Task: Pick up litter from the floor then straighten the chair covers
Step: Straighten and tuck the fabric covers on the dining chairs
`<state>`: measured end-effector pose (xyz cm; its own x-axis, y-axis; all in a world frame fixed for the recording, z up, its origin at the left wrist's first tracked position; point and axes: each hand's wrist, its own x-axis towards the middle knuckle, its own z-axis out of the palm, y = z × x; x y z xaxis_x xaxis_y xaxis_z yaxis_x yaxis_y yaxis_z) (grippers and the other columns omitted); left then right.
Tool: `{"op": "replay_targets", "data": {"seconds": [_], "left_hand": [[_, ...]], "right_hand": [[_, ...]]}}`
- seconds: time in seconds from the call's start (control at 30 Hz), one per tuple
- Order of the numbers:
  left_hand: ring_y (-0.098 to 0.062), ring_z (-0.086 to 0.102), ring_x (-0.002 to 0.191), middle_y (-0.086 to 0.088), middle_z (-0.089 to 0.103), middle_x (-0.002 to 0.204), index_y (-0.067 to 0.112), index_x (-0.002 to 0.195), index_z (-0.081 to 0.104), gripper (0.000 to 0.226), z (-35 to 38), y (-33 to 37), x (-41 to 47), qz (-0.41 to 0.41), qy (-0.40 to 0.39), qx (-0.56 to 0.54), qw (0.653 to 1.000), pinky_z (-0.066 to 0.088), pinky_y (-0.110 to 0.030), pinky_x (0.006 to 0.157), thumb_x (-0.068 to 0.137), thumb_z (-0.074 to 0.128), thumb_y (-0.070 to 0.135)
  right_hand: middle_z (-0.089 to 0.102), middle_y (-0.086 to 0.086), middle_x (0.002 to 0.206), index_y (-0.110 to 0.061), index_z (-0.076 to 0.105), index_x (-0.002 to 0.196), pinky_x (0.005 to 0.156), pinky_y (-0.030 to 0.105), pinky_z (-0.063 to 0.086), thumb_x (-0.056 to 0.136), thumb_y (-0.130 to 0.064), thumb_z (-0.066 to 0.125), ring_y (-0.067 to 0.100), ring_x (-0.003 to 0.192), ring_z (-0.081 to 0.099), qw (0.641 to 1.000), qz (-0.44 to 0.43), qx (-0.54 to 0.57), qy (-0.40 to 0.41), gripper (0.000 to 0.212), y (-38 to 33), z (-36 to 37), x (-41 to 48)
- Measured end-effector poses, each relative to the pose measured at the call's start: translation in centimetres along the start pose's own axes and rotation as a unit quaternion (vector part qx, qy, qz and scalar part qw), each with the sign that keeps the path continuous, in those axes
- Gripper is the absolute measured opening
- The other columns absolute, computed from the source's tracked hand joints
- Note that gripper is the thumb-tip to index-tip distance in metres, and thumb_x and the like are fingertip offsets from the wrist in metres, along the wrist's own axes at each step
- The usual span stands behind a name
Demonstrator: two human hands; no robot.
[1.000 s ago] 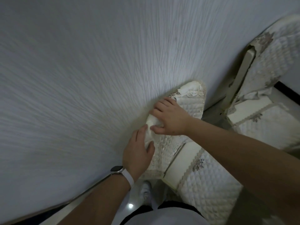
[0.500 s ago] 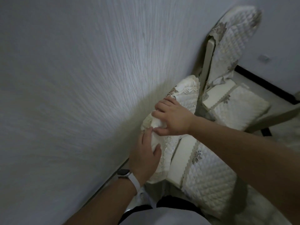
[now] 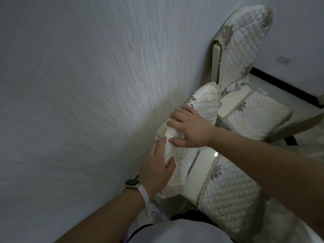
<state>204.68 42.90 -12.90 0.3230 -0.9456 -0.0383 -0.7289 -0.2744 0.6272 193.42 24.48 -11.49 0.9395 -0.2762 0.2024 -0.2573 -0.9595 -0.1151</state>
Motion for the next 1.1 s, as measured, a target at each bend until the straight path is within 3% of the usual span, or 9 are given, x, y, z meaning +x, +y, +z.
{"op": "replay_targets", "data": {"seconds": [0.13, 0.3, 0.43, 0.57, 0.7, 0.8, 0.93, 1.03, 1.1], "left_hand": [[-0.019, 0.056, 0.109, -0.004, 0.053, 0.129, 0.012, 0.146, 0.039, 0.066, 0.4, 0.6, 0.7, -0.006, 0.001, -0.008, 1.0, 0.038, -0.022, 0.082, 0.088, 0.067, 0.025], [-0.015, 0.057, 0.101, -0.004, 0.058, 0.122, 0.011, 0.14, 0.047, 0.063, 1.6, 1.6, 0.9, 0.0, 0.011, -0.005, 1.0, 0.041, -0.023, 0.078, 0.083, 0.065, 0.031], [-0.008, 0.052, 0.1, 0.0, 0.057, 0.12, 0.012, 0.138, 0.048, 0.061, 2.7, 3.0, 0.7, 0.0, 0.007, -0.023, 1.0, 0.034, -0.014, 0.078, 0.083, 0.072, 0.023], [-0.003, 0.05, 0.097, 0.012, 0.048, 0.114, 0.014, 0.14, 0.046, 0.063, 3.9, 4.1, 0.6, -0.008, -0.006, -0.043, 0.999, 0.036, -0.016, 0.076, 0.084, 0.072, 0.023], [-0.011, 0.055, 0.1, 0.004, 0.052, 0.117, 0.015, 0.14, 0.045, 0.063, 5.0, 4.9, 0.3, -0.002, -0.016, -0.046, 0.999, 0.041, -0.021, 0.078, 0.084, 0.071, 0.027], [-0.006, 0.051, 0.101, 0.005, 0.05, 0.122, 0.017, 0.143, 0.042, 0.067, 5.4, 5.2, 0.1, -0.006, -0.03, -0.054, 0.998, 0.041, -0.021, 0.077, 0.083, 0.064, 0.037], [-0.003, 0.056, 0.093, 0.008, 0.054, 0.118, 0.028, 0.138, 0.042, 0.06, 4.9, 4.6, 0.6, -0.003, -0.069, -0.102, 0.992, 0.04, -0.007, 0.067, 0.084, 0.07, 0.033], [-0.001, 0.061, 0.083, 0.013, 0.061, 0.104, 0.05, 0.115, 0.043, 0.044, 3.8, 3.6, 1.8, 0.013, -0.106, -0.149, 0.983, 0.047, -0.015, 0.065, 0.085, 0.071, 0.034], [0.002, 0.061, 0.088, 0.017, 0.061, 0.105, 0.049, 0.11, 0.046, 0.034, 3.0, 2.9, 3.1, 0.043, -0.132, -0.142, 0.98, 0.051, -0.019, 0.07, 0.087, 0.068, 0.039]], "right_hand": [[0.056, 0.007, 0.116, -0.017, 0.059, 0.118, 0.109, 0.048, 0.028, 0.084, -0.059, 0.052, 0.028, 0.117, 0.049, 1.0, -0.002, 0.012, -0.01, 0.054, 1.0, 0.2, -0.3], [0.057, 0.007, 0.112, -0.017, 0.061, 0.115, 0.108, 0.049, 0.028, 0.081, -0.058, 0.056, 0.028, 0.114, 0.05, 1.0, -0.002, 0.022, 0.004, 0.053, 2.0, 0.5, -1.8], [0.057, 0.007, 0.111, -0.017, 0.062, 0.114, 0.109, 0.048, 0.027, 0.081, -0.059, 0.056, 0.027, 0.112, 0.05, 1.0, -0.001, 0.026, 0.012, 0.053, 2.9, 0.3, -3.6], [0.058, 0.006, 0.109, -0.016, 0.064, 0.109, 0.108, 0.048, 0.029, 0.079, -0.056, 0.061, 0.027, 0.11, 0.052, 0.999, 0.005, 0.027, 0.038, 0.05, 3.5, -0.1, -5.4], [0.058, 0.007, 0.108, -0.015, 0.064, 0.109, 0.109, 0.048, 0.029, 0.079, -0.055, 0.062, 0.027, 0.11, 0.053, 0.999, 0.012, 0.032, 0.041, 0.049, 3.8, -0.3, -7.0], [0.058, 0.008, 0.11, -0.015, 0.064, 0.111, 0.111, 0.047, 0.027, 0.08, -0.054, 0.061, 0.028, 0.113, 0.052, 0.999, 0.022, 0.033, 0.027, 0.05, 3.8, -0.6, -7.6], [0.058, 0.009, 0.118, -0.013, 0.063, 0.116, 0.113, 0.049, 0.026, 0.082, -0.053, 0.061, 0.029, 0.122, 0.05, 0.998, 0.04, 0.032, 0.036, 0.052, 3.4, -0.5, -8.4], [0.058, 0.011, 0.124, -0.012, 0.063, 0.119, 0.114, 0.05, 0.024, 0.081, -0.05, 0.063, 0.031, 0.127, 0.047, 0.996, 0.072, 0.035, 0.043, 0.053, 2.6, -0.4, -8.6], [0.056, 0.01, 0.13, -0.014, 0.061, 0.123, 0.115, 0.05, 0.023, 0.082, -0.049, 0.062, 0.031, 0.133, 0.043, 0.993, 0.108, 0.039, 0.032, 0.054, 1.9, -0.4, -8.7]]}}
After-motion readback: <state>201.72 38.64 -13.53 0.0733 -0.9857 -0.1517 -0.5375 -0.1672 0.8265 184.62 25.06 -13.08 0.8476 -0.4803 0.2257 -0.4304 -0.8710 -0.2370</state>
